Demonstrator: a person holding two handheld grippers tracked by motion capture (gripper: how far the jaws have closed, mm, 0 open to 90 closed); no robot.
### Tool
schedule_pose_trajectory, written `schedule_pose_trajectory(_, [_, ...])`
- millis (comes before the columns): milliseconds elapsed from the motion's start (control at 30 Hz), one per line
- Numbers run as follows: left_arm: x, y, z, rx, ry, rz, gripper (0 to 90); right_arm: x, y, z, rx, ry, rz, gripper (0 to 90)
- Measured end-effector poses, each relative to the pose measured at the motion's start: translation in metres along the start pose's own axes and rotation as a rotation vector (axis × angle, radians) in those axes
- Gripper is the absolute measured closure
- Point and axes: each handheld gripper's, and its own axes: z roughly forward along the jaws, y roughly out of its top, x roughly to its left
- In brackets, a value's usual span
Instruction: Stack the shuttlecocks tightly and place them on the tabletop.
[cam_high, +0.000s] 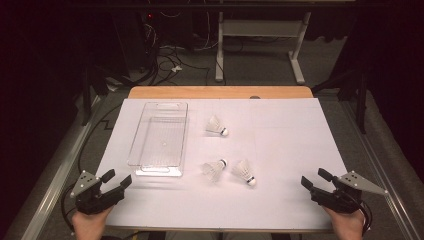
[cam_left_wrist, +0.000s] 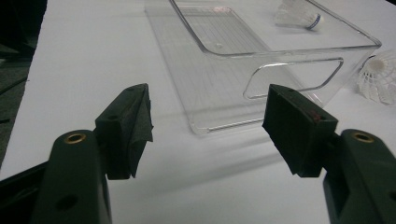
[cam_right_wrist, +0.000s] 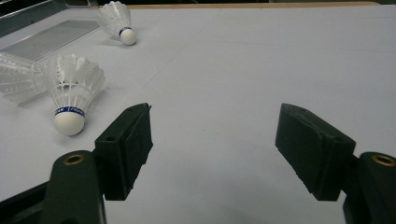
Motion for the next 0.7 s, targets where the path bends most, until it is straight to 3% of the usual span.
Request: schedule_pose_trajectory(700, [-0.0062, 0.0003, -0.0021, 0.011, -0.008, 0.012, 33.6, 0.0007, 0.0001, 0.0005, 0.001, 0.009, -0.004, 27.4])
